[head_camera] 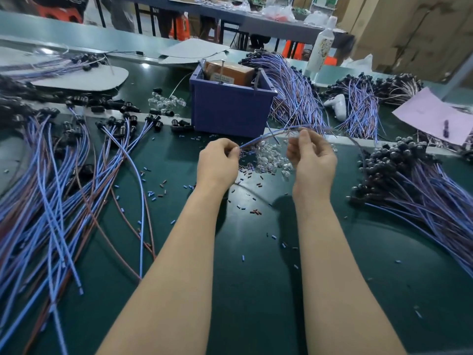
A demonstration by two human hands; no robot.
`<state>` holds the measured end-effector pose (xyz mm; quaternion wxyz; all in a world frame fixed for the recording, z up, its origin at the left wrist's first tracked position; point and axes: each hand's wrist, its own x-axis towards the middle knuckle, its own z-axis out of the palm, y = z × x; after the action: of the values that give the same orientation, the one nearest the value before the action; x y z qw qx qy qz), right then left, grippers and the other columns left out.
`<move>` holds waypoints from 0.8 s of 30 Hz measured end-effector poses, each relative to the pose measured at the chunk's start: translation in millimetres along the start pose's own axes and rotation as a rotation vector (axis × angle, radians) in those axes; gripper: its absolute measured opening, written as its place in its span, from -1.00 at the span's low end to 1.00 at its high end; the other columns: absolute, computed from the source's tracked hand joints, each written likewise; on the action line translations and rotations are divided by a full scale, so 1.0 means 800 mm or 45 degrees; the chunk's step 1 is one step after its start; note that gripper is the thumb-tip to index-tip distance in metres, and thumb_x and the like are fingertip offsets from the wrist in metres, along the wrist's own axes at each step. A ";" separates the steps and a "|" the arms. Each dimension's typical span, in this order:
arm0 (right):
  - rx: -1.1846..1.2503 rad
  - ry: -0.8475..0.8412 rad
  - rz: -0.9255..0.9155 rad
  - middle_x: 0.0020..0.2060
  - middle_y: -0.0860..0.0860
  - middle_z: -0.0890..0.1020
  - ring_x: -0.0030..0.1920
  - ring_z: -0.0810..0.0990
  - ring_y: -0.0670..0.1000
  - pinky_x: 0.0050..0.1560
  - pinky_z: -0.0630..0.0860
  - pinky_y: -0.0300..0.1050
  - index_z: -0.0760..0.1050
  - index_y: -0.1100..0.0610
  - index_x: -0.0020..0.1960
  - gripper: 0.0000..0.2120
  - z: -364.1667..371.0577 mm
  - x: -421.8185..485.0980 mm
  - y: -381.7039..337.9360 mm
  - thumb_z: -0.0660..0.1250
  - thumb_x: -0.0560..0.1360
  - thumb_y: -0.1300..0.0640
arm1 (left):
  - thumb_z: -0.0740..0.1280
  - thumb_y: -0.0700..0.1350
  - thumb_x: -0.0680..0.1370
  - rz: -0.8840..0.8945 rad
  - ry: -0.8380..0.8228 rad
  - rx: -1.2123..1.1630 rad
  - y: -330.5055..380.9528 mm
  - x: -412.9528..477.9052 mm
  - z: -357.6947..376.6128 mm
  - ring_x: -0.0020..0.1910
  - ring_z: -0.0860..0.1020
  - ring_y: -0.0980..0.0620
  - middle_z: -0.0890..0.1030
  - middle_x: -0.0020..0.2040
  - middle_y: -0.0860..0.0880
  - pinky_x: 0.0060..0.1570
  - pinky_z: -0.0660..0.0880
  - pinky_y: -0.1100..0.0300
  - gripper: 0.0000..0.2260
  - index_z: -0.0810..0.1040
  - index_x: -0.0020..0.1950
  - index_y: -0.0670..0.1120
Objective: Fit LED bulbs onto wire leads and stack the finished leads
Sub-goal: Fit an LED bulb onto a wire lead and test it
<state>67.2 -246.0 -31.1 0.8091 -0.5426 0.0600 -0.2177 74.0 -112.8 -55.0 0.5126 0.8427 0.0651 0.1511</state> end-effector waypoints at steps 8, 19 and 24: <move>-0.305 -0.232 0.018 -0.39 0.00 0.54 -0.46 0.47 -0.16 -0.38 0.46 -0.34 0.44 0.17 -0.14 -0.89 0.006 -0.007 0.015 0.28 0.56 0.23 | 0.30 -0.15 0.57 0.223 -0.258 -0.194 0.010 -0.009 0.006 -0.36 0.47 0.16 0.58 -0.36 0.13 -0.31 0.37 0.43 -0.89 0.60 -0.13 -0.02; -0.276 -0.219 -0.022 -0.50 -0.06 0.57 -0.50 0.48 -0.16 -0.39 0.47 -0.33 0.49 0.19 -0.25 -0.80 -0.002 0.002 0.021 0.30 0.55 0.22 | 0.32 -0.10 0.56 0.166 -0.318 -0.239 0.009 -0.007 0.002 -0.41 0.48 0.28 0.60 -0.36 0.12 -0.36 0.36 0.48 -0.88 0.60 -0.16 -0.03; -0.215 -0.126 -0.029 -0.47 -0.02 0.56 -0.50 0.48 -0.14 -0.37 0.48 -0.32 0.48 0.18 -0.26 -0.79 0.000 0.002 0.023 0.29 0.56 0.21 | 0.31 -0.09 0.57 0.143 -0.313 -0.255 0.013 -0.006 0.001 -0.53 0.41 0.29 0.62 -0.37 0.09 -0.37 0.32 0.36 -0.83 0.61 -0.21 -0.03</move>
<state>73.7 -240.6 -47.3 0.7598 -0.6197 0.0319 -0.1941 69.2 -120.0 -46.9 0.5890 0.8018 -0.0608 0.0809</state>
